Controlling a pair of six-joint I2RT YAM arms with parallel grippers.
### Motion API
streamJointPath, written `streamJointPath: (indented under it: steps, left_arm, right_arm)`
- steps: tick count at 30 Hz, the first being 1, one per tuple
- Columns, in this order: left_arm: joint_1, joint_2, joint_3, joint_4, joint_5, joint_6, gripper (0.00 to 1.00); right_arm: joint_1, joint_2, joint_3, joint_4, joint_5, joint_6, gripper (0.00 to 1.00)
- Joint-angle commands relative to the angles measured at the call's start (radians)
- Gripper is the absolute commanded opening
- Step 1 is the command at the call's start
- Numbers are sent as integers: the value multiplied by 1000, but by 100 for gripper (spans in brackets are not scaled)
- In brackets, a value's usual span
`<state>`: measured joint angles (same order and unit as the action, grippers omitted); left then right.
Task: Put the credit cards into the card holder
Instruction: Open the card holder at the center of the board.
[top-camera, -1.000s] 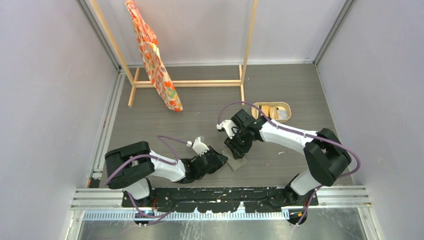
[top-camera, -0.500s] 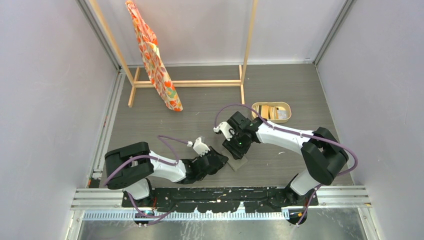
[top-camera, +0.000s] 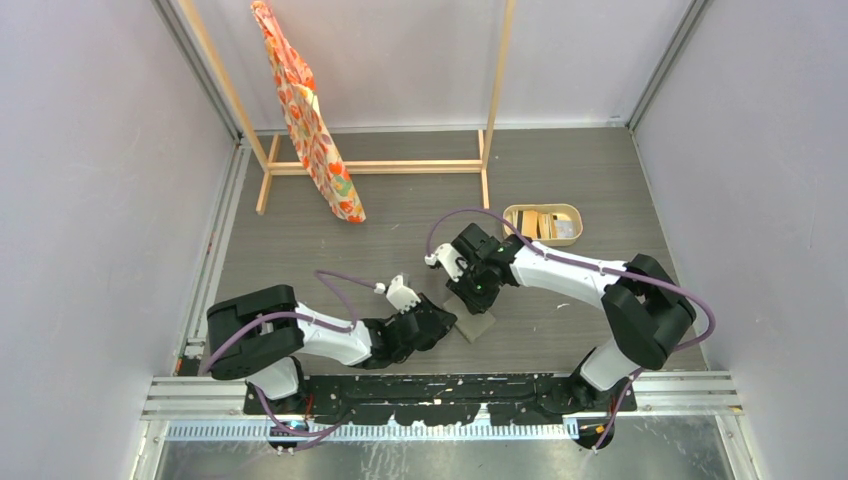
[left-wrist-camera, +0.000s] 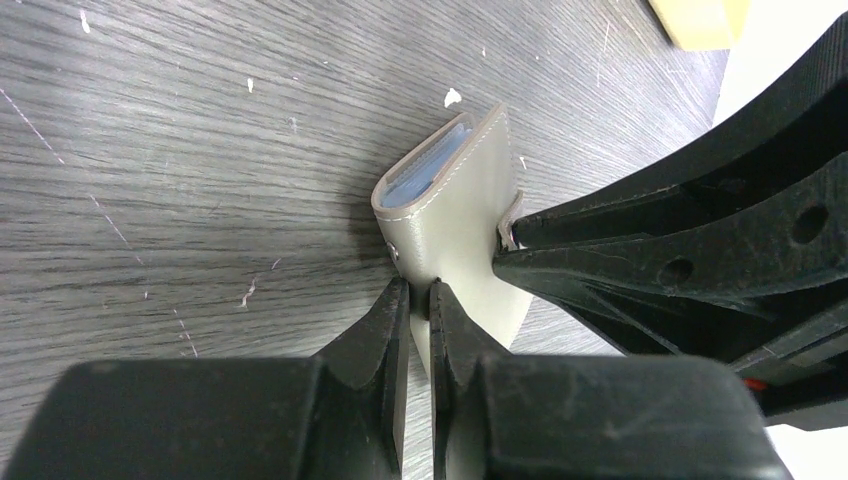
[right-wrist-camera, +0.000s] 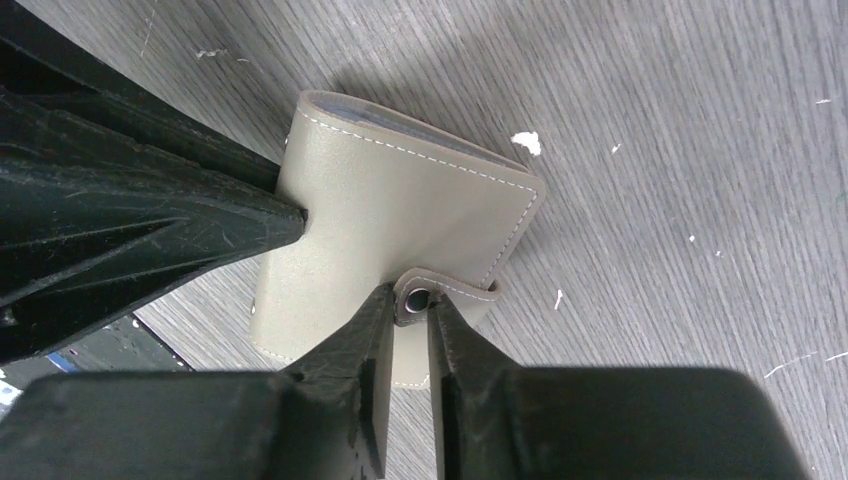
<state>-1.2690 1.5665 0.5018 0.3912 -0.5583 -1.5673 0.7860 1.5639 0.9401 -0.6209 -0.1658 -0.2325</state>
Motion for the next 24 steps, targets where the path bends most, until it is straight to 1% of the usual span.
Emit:
streamJointPath:
  steps: [1, 10, 12, 16, 18, 19, 20, 21, 22, 24]
  left_arm:
    - [-15, -17, -3, 2, -43, 0, 0]
    - [-18, -7, -20, -38, -79, -9, 0]
    - [-17, -11, -26, -38, -91, 13, 0]
    - [-16, -54, -39, -42, -112, 105, 1]
    - [-12, -98, -43, -66, -110, 153, 11]
    - [-10, -120, -44, -85, -106, 173, 19]
    - [-7, -143, -46, -103, -103, 195, 29]
    - [-6, -169, -52, -123, -101, 220, 42]
    - [-4, -194, -58, -132, -99, 230, 48]
    - [-3, -246, -70, -157, -85, 261, 63]
  right_arm:
    - [-15, -30, 19, 22, -12, -10, 20]
    - [-121, -97, 27, -20, -159, -2, 4]
    - [-156, -114, 35, -45, -225, -7, 2]
    - [-245, -177, 39, -80, -383, -9, 1]
    - [-286, -204, 35, -83, -457, -1, 1]
    - [-304, -214, 32, -82, -476, 8, 1]
    - [-321, -221, 31, -83, -497, 14, 1]
    - [-343, -228, 32, -83, -516, 18, 1]
    - [-352, -231, 33, -85, -533, 22, 1]
    - [-372, -243, 33, -86, -561, 27, 1]
